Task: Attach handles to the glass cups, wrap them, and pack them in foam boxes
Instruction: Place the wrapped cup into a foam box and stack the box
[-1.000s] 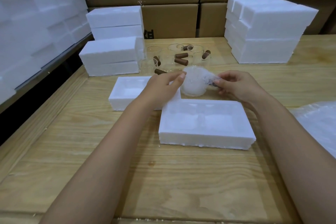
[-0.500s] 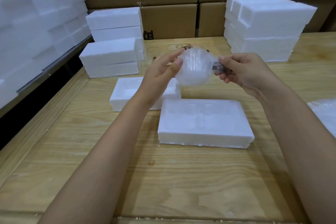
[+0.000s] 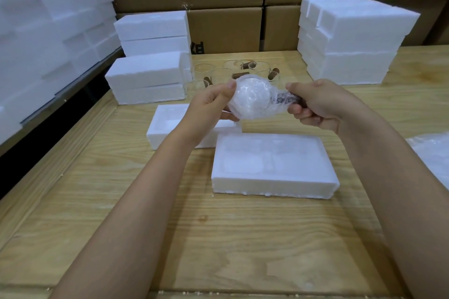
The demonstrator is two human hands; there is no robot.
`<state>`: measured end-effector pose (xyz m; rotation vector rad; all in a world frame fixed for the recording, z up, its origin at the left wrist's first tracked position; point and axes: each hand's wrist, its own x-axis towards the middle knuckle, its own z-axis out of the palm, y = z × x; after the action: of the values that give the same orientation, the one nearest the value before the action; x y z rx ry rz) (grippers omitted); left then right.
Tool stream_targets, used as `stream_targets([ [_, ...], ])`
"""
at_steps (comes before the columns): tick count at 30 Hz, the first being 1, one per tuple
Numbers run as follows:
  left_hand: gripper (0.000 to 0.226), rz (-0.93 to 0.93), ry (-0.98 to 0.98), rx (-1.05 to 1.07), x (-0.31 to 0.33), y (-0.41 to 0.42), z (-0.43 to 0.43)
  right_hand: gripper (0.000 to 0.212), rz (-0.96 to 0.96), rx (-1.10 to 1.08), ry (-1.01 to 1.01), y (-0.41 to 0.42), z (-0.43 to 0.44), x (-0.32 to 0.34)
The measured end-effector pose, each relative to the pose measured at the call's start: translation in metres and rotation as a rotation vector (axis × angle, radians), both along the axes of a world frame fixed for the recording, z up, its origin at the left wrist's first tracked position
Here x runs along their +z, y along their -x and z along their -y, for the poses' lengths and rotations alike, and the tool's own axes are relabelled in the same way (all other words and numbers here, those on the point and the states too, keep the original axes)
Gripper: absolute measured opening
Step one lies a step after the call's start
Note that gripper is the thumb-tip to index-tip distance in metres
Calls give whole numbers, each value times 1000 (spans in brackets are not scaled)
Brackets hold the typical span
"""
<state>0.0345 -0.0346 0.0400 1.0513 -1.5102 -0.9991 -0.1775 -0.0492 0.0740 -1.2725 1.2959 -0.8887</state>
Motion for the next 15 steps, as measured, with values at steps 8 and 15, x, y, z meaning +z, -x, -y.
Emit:
stream_targets([
  [8,40,-34,-53,-46,4,-2,-4,27,30,55,-28,2,2,-3],
  [15,44,-132,-145,-187,9,-11,-7,19,119,140,77,9,0,-3],
])
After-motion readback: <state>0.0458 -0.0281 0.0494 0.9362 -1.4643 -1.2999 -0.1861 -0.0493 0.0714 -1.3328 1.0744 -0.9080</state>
